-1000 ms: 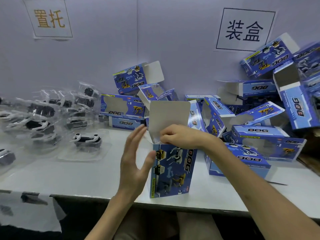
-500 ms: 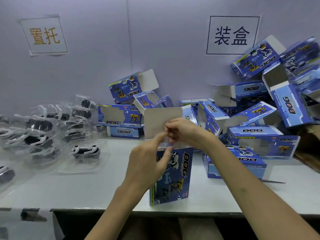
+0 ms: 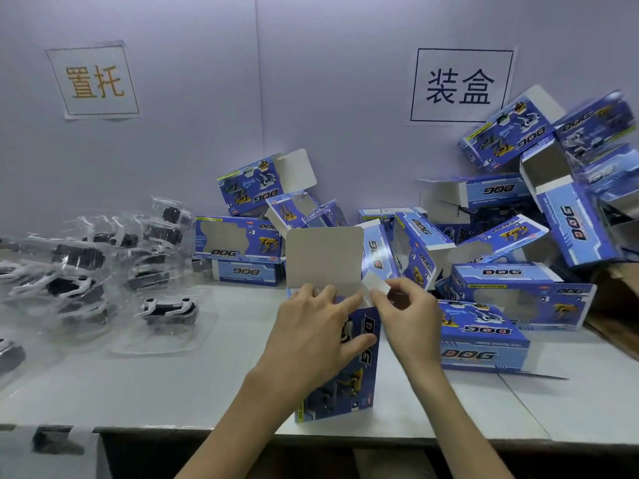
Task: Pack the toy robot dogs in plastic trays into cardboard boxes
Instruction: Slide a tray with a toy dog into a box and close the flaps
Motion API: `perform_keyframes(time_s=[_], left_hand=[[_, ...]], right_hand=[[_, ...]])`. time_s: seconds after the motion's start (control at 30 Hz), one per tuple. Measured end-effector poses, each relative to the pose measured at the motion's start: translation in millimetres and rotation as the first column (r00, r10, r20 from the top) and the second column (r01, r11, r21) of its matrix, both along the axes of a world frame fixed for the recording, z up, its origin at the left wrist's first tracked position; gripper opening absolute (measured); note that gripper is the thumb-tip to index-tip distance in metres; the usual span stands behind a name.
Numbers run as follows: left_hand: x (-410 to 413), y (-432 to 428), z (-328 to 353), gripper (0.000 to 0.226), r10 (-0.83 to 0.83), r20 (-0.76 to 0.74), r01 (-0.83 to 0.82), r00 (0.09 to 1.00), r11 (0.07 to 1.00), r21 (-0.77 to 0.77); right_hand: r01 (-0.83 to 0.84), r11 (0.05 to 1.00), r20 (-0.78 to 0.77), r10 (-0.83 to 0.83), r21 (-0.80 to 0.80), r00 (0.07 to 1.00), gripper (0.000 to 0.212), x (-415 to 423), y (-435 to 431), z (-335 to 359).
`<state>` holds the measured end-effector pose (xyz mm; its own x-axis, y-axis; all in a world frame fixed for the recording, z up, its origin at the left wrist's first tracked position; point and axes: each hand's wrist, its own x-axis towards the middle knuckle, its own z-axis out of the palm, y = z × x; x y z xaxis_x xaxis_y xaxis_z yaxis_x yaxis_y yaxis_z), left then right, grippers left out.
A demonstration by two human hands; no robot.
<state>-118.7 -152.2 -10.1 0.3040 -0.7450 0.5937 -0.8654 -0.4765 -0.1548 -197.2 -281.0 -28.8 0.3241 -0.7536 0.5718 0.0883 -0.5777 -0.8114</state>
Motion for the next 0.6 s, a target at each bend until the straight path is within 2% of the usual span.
perform_keyframes(time_s=[0.07, 0.17, 0.3, 0.5, 0.6], left_hand=[[1, 3, 1, 0.064, -0.009, -0.002, 0.009, 1.0, 1.0, -0.013], [3, 5, -1, 0.062, -0.024, 0.002, 0.024, 1.0, 1.0, -0.008], [1, 4, 1, 0.057, -0.042, 0.002, 0.042, 0.999, 0.999, 0.015], [-1, 3, -4, 0.054, -0.03, -0.047, 0.028, 0.998, 0.999, -0.042], [-3, 2, -3, 0.061, -0.026, -0.038, 0.024, 0.999, 0.999, -0.041]], right_hand=[[-0.028, 0.995, 0.02, 0.03, -0.097, 0.999, 0.007, 3, 6, -5], [-0.128, 0.979, -0.012, 0.128, -0.16, 0.992, 0.019, 0, 7, -12], [-0.203, 0.922, -0.157, 0.159, -0.328, 0.975, 0.028, -4, -3, -21], [-0.255, 0.934, -0.159, 0.22, -0.251, 0.962, 0.037, -4, -9, -21], [-0.338, 0.936, -0.101, 0.329, -0.098, 0.939, 0.031, -4, -11, -22]])
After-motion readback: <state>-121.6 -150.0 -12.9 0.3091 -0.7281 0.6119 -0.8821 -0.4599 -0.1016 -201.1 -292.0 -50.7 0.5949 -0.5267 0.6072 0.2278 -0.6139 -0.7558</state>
